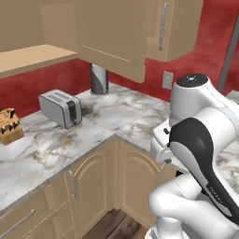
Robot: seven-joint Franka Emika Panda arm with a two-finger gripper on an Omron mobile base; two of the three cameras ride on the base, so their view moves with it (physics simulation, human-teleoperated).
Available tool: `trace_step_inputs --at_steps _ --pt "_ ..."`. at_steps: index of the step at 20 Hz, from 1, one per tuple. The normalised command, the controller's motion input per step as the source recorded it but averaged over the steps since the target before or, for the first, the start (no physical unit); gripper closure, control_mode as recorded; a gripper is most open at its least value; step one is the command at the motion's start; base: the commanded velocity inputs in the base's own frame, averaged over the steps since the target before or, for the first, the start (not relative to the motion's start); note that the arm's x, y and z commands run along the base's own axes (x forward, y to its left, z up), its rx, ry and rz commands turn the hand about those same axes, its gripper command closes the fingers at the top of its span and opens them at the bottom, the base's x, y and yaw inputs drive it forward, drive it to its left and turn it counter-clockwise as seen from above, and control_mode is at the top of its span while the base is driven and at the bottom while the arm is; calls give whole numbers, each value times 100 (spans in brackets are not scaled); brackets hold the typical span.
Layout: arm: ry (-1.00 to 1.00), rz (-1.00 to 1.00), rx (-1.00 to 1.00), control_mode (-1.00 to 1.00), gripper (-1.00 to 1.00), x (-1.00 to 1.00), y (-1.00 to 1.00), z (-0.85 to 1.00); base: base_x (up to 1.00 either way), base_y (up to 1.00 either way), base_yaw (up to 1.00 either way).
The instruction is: Locate and retrieve the spray and spray from the cabinet. Place them next to the sink.
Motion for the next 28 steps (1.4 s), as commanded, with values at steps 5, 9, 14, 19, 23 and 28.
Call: trace_step_inputs --at_steps 5,9,14,19,23,28 --pt "0 0 0 100 -100 0 0 0 0 40 45" --pt "0 0 0 100 -100 0 0 0 6 38 42" --pt "0 0 0 100 -100 0 0 0 13 42 39" --pt "0 0 0 100 -100 0 0 0 22 42 36" --pt "0 0 0 100 -100 0 0 0 33 43 23" --pt "0 0 0 100 -100 0 0 0 26 61 1"
